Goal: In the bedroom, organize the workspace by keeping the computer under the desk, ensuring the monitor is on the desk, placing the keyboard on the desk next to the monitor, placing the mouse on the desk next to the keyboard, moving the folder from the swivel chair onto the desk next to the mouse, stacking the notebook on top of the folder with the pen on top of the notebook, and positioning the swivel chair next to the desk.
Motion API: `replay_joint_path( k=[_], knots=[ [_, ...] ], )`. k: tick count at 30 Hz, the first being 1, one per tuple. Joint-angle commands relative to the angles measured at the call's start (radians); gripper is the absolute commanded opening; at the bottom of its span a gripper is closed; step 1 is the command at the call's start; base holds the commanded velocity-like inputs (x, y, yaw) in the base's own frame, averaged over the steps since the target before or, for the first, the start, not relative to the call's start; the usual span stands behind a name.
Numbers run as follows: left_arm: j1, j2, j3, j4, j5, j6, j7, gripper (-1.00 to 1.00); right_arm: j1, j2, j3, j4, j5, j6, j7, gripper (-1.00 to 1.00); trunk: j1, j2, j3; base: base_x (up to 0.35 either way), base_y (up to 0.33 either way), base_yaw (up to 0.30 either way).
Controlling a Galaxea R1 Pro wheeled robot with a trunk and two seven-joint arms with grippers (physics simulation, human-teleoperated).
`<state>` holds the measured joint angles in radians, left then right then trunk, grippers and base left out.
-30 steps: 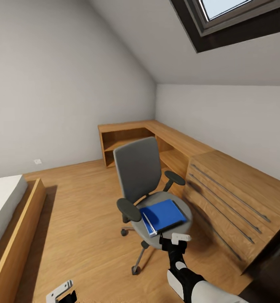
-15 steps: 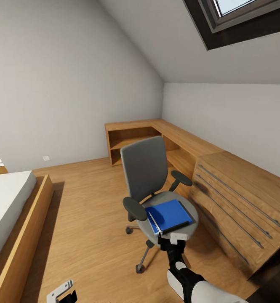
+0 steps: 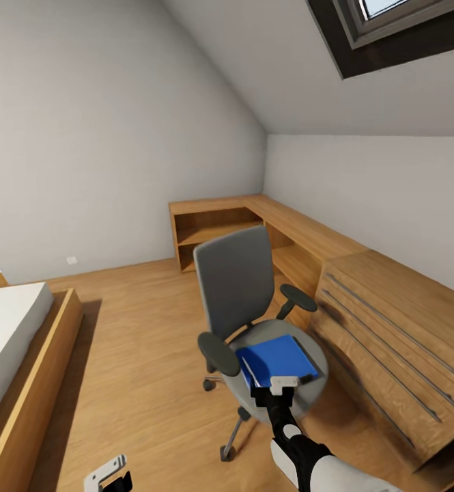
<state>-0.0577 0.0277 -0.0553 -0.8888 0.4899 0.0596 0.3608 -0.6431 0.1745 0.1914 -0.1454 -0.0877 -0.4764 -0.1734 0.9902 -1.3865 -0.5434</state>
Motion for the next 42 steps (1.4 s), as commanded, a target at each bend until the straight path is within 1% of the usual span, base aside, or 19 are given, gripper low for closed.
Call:
replay_joint_path(
  k=[1, 9, 14, 18, 20, 21, 23, 24, 26, 28, 30, 34, 42],
  knots=[
    [0.0, 0.001, -0.006, -0.002, 0.006, 0.003, 0.009, 1.0, -0.001, 0.0, 0.009, 0.001, -0.008, -0.004, -0.004, 1.0, 0.0, -0.001, -0.001, 0.202, 0.0, 0.0],
    [0.0, 0.001, -0.007, -0.001, 0.007, 0.003, 0.01, 1.0, -0.001, 0.0, 0.009, -0.002, -0.004, -0.005, -0.002, 1.0, 0.0, -0.001, -0.001, 0.237, 0.0, 0.0],
    [0.0, 0.001, -0.008, -0.001, 0.007, 0.003, 0.01, 1.0, -0.001, 0.0, 0.01, -0.002, -0.004, -0.001, 0.001, 1.0, 0.0, -0.001, -0.001, 0.09, 0.0, 0.0],
    [0.0, 0.001, -0.008, -0.001, 0.007, 0.003, 0.01, 1.0, 0.0, 0.0, 0.011, -0.004, -0.004, 0.016, 0.029, 1.0, 0.0, -0.001, -0.001, 0.016, 0.0, 0.0],
    [0.0, 0.001, -0.008, -0.001, 0.007, 0.003, 0.009, 1.0, -0.001, 0.0, 0.011, -0.007, -0.005, 0.05, 0.051, 1.0, 0.0, -0.001, -0.001, 0.005, 0.0, 0.0],
    [0.0, 0.001, -0.008, -0.002, 0.006, 0.002, 0.008, 1.0, -0.001, 0.0, 0.01, -0.014, -0.005, 0.087, 0.067, 1.0, 0.0, -0.001, -0.001, 0.003, 0.0, 0.0],
    [0.0, 0.001, -0.008, -0.002, 0.005, 0.001, 0.008, 1.0, -0.001, 0.0, 0.01, -0.031, -0.005, 0.132, 0.086, 1.0, 0.0, -0.001, -0.001, 0.002, 0.0, 0.0],
    [0.0, 0.001, -0.008, -0.002, 0.005, 0.001, 0.008, 1.0, -0.001, -0.004, 0.01, -0.056, -0.006, 0.183, 0.107, 1.0, 0.0, -0.001, -0.001, 0.001, 0.0, 0.0],
    [0.0, 0.001, -0.008, -0.004, 0.004, -0.001, 0.008, 1.0, -0.001, -0.022, 0.01, -0.118, -0.007, 0.294, 0.145, 1.0, 0.0, -0.001, -0.001, 0.0, 0.0, 0.0],
    [0.0, 0.001, -0.008, -0.007, 0.005, -0.001, 0.007, 1.0, -0.001, -0.034, 0.009, -0.174, -0.007, 0.397, 0.167, 1.0, 0.0, -0.001, -0.001, 0.0, 0.0, 0.0],
    [0.001, 0.001, -0.01, -0.008, 0.005, -0.001, 0.008, 1.0, -0.001, -0.046, 0.008, -0.212, -0.007, 0.474, 0.177, 1.0, 0.0, -0.001, -0.001, 0.0, 0.0, 0.0],
    [0.0, 0.0, -0.012, -0.009, 0.006, -0.001, 0.011, 1.0, -0.001, -0.057, 0.007, -0.228, -0.006, 0.51, 0.18, 1.0, 0.016, -0.029, -0.014, 0.0, 0.0, 0.0],
    [0.0, -0.006, -0.012, -0.01, 0.006, -0.001, 0.011, 1.0, -0.001, -0.058, 0.008, -0.232, -0.005, 0.542, 0.181, 1.0, 0.046, -0.085, -0.039, 0.0, 0.0, 0.0]
  ],
)
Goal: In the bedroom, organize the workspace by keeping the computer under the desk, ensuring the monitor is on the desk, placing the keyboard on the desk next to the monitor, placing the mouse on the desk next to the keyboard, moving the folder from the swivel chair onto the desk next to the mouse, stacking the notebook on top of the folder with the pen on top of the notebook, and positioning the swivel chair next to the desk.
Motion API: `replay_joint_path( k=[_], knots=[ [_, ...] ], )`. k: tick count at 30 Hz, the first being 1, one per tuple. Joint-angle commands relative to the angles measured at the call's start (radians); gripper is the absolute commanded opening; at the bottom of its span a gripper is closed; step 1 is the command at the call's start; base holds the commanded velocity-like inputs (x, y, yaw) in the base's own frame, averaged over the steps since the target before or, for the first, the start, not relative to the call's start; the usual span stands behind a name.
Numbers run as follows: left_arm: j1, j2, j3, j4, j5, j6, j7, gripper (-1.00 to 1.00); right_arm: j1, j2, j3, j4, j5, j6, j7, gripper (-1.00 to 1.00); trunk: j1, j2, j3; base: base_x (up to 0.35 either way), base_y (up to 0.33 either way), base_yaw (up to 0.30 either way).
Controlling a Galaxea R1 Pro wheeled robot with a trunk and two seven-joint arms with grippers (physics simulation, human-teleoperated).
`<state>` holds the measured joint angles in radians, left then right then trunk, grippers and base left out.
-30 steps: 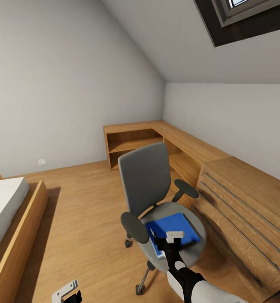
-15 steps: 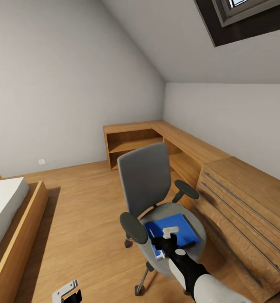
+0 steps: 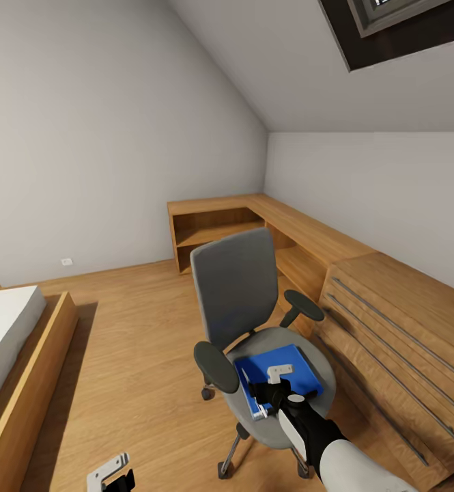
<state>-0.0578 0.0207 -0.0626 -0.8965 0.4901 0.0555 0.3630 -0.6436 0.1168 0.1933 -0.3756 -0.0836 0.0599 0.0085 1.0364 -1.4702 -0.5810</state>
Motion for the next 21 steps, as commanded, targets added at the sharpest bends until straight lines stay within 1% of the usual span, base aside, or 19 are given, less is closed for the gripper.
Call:
replay_joint_path(
  k=[1, 13, 21],
  knots=[
    [0.0, 0.001, -0.005, -0.002, 0.005, 0.003, 0.009, 1.0, 0.0, -0.001, 0.006, -0.002, -0.009, 0.006, -0.001, 1.0, 0.004, -0.008, -0.004, 0.0, 0.0, 0.0],
    [0.0, 0.001, -0.007, -0.001, 0.005, 0.004, 0.008, 1.0, 0.0, -0.001, 0.006, -0.002, -0.008, 0.006, -0.001, 1.0, 0.05, -0.092, -0.042, 0.0, 0.0, 0.0],
    [0.0, 0.001, -0.023, -0.001, 0.005, 0.004, 0.008, 1.0, 0.0, 0.0, 0.007, -0.002, -0.008, 0.006, -0.002, 1.0, 0.081, -0.148, -0.067, 0.0, 0.0, 0.0]
  ],
)
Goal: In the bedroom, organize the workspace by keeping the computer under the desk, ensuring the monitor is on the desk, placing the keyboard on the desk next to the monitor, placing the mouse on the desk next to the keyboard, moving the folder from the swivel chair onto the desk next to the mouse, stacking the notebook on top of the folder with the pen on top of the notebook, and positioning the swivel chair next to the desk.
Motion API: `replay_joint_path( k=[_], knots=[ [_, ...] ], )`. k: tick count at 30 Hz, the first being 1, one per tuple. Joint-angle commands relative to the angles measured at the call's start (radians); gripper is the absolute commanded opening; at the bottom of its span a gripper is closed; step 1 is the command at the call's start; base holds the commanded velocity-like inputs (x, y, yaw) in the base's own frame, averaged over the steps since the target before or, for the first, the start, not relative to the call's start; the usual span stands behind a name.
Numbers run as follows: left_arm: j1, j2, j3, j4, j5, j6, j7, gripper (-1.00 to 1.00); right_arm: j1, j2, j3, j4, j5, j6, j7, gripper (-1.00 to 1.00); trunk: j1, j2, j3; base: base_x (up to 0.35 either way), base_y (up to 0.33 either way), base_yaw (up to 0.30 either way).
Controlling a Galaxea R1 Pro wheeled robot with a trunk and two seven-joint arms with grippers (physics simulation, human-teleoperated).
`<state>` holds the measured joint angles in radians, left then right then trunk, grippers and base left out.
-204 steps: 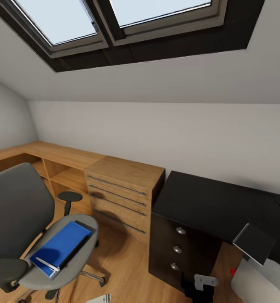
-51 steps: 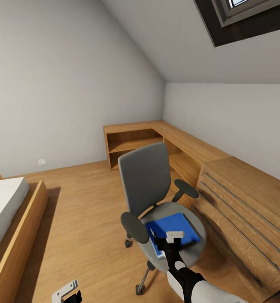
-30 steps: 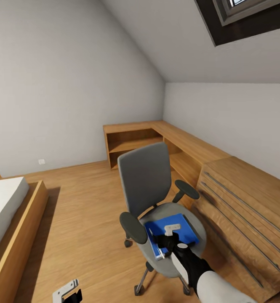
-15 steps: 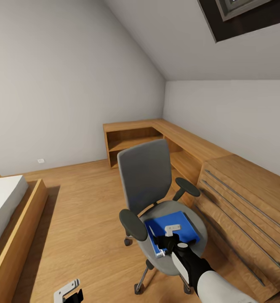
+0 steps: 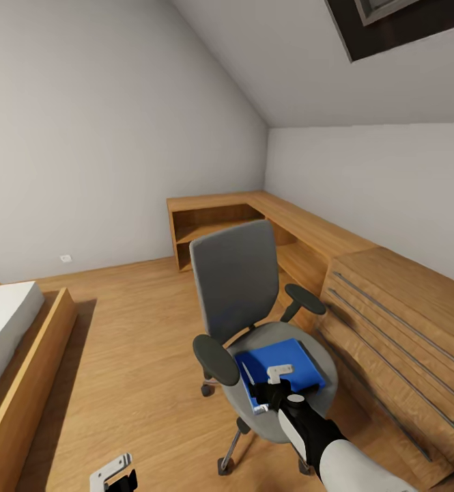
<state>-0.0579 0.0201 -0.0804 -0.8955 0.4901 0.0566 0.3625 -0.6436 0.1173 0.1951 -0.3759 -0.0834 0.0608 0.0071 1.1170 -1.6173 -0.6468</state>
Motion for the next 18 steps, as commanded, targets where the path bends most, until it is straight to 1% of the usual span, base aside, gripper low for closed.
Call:
replay_joint_path(
  k=[1, 4, 18],
  knots=[
    [0.0, 0.001, -0.005, -0.002, 0.005, 0.003, 0.009, 1.0, 0.0, -0.001, 0.006, -0.002, -0.009, 0.005, -0.001, 1.0, 0.004, -0.008, -0.004, 0.0, 0.0, 0.0],
    [0.0, 0.001, -0.006, -0.002, 0.005, 0.003, 0.009, 1.0, 0.0, -0.001, 0.006, -0.003, -0.008, 0.006, -0.001, 1.0, 0.015, -0.029, -0.014, 0.0, 0.0, 0.0],
    [0.0, 0.001, -0.006, -0.002, 0.005, 0.003, 0.009, 1.0, -0.001, -0.001, 0.007, -0.003, -0.007, 0.027, -0.006, 1.0, 0.015, -0.029, -0.014, 0.0, 0.0, 0.0]
  ],
)
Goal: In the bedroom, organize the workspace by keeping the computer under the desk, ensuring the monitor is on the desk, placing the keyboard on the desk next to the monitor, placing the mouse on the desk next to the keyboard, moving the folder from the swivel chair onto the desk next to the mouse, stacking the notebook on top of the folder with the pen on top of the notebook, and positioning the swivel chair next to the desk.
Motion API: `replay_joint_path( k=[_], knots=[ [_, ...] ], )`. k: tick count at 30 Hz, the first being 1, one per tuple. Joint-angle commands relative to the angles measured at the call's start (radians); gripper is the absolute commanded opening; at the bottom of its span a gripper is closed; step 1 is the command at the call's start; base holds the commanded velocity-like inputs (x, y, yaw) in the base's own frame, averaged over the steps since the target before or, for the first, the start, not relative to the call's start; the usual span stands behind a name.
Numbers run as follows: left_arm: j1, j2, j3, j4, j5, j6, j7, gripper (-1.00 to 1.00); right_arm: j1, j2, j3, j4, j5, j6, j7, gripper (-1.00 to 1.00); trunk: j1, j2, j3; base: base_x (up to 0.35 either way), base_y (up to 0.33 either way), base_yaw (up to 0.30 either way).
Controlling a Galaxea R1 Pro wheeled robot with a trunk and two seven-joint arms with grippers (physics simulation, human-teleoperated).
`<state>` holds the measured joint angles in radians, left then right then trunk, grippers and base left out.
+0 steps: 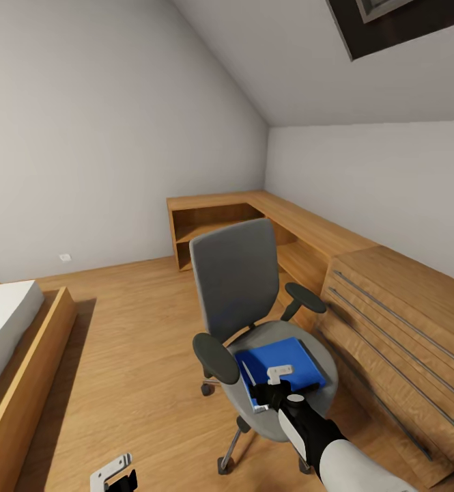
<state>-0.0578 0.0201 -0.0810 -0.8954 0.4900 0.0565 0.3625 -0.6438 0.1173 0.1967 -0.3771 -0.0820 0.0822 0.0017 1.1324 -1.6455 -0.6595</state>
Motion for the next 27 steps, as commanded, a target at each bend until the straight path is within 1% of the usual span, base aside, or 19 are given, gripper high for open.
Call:
replay_joint_path(
  k=[1, 8, 19, 23, 27],
  knots=[
    [0.0, 0.001, -0.005, -0.002, 0.005, 0.003, 0.009, 1.0, 0.0, -0.001, 0.006, -0.002, -0.008, 0.005, -0.001, 1.0, 0.0, 0.0, -0.001, 0.0, 0.0, 0.0],
    [0.0, 0.001, -0.005, -0.002, 0.005, 0.002, 0.011, 1.0, 0.0, -0.001, 0.006, -0.003, -0.007, 0.035, -0.003, 1.0, 0.0, 0.0, -0.001, 0.0, 0.0, 0.0],
    [0.0, 0.001, -0.005, -0.002, 0.005, 0.003, 0.012, 1.0, 0.0, -0.001, 0.006, -0.003, -0.004, 0.049, -0.004, 1.0, 0.0, 0.0, -0.001, 0.0, 0.0, 0.0],
    [0.0, 0.001, -0.005, -0.002, 0.005, 0.002, 0.012, 1.0, 0.0, 0.001, 0.006, -0.003, 0.012, 0.049, -0.006, 1.0, 0.0, 0.0, -0.001, 0.0, 0.0, 0.0],
    [0.0, 0.001, -0.005, -0.002, 0.005, 0.002, 0.012, 1.0, 0.0, 0.003, 0.007, -0.003, 0.039, 0.055, -0.031, 1.0, 0.0, 0.0, -0.001, 0.0, 0.0, 0.0]
  ],
)
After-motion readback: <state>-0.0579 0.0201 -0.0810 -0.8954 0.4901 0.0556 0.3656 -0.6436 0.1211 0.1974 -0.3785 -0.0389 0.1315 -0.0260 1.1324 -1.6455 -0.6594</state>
